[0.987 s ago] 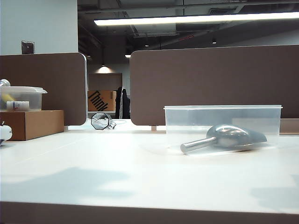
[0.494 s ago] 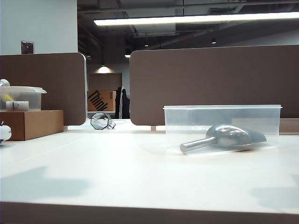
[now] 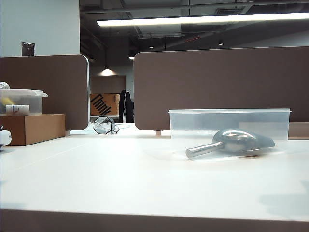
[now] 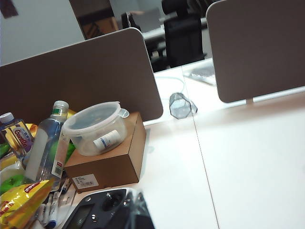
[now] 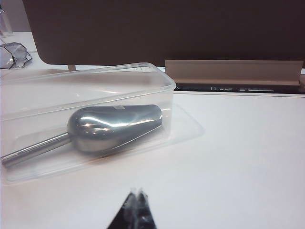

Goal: Pick up the metal ice scoop from the table and place it inside the transparent plastic box.

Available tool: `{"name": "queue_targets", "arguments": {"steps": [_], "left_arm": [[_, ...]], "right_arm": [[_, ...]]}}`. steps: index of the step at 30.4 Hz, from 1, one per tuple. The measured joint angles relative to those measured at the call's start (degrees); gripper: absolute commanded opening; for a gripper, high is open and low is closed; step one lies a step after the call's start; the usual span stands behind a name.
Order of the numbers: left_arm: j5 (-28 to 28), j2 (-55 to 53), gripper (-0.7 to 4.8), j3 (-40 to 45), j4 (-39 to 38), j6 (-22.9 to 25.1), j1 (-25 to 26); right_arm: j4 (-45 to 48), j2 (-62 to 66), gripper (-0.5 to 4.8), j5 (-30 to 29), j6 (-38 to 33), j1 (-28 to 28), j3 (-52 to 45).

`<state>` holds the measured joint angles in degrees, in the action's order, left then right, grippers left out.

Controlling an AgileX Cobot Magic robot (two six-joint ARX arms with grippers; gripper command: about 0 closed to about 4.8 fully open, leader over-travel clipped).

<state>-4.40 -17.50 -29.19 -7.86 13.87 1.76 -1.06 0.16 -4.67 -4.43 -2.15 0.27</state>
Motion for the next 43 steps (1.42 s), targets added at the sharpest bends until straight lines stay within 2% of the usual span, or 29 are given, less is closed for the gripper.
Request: {"name": "queue_targets", "arguments": {"steps": [3,8,15,28,36,43], "left_arm": [[0.04,3.74,-0.05,6.25,4.37,-1.84,0.0],[0.55,10.05,-0.05,14.71,6.62,-7.48,0.0],[0.61,15.43,-0.05,19.78,7.06,-13.09,-0.15],[1.03,17.38,-0.05,22.86,5.84,-13.68,-0.15],[3.5,17.4,-0.05,23.78,5.05,-13.88,-0.15],[3.54,17.4,-0.05,25.86,5.03,-16.31,-0.63]], "right_arm": [[0.04,0.0,-0.01,-0.02,0.0,0.0,-0.02],[0.02,0.0,-0.01,0.0,0.0,0.0,-0.02],[0.02,0.0,-0.01,-0.02,0.0,0.0,-0.02],[0.02,0.0,-0.01,-0.02,0.0,0.0,0.0],[0.02,0.0,-0.01,-0.02,0.0,0.02,-0.02],[0.02,0.0,-0.01,-0.02,0.0,0.02,0.0]]}}
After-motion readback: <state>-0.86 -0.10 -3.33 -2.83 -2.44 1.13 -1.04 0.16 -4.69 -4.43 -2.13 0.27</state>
